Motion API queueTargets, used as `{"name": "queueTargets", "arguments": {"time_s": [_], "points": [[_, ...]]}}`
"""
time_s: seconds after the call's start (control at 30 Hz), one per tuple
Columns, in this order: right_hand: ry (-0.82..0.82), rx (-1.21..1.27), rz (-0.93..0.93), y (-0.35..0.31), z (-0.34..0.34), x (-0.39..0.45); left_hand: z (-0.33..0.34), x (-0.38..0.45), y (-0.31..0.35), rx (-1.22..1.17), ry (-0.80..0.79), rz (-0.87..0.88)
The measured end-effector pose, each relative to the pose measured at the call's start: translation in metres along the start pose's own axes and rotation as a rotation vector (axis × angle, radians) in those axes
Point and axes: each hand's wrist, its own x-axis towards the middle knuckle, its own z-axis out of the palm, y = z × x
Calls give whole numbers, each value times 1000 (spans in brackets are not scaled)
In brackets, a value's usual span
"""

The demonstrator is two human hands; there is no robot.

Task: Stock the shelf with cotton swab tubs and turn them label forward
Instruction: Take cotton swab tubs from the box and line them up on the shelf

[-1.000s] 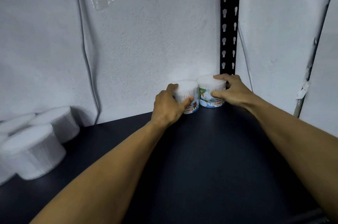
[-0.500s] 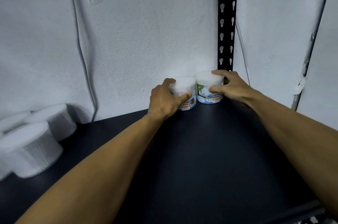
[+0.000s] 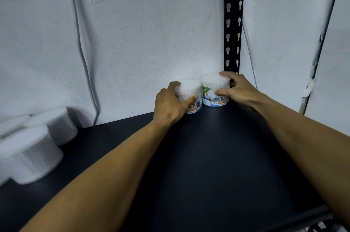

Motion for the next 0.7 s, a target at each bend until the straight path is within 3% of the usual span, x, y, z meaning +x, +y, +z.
{"name": "queueTargets", "arguments": {"time_s": [0.57, 0.7], "points": [[15, -15, -10, -9, 0, -7, 3, -2, -2, 82, -5, 8], [-9, -132, -20, -15, 3, -12, -2, -6, 2, 197, -16, 10]]}}
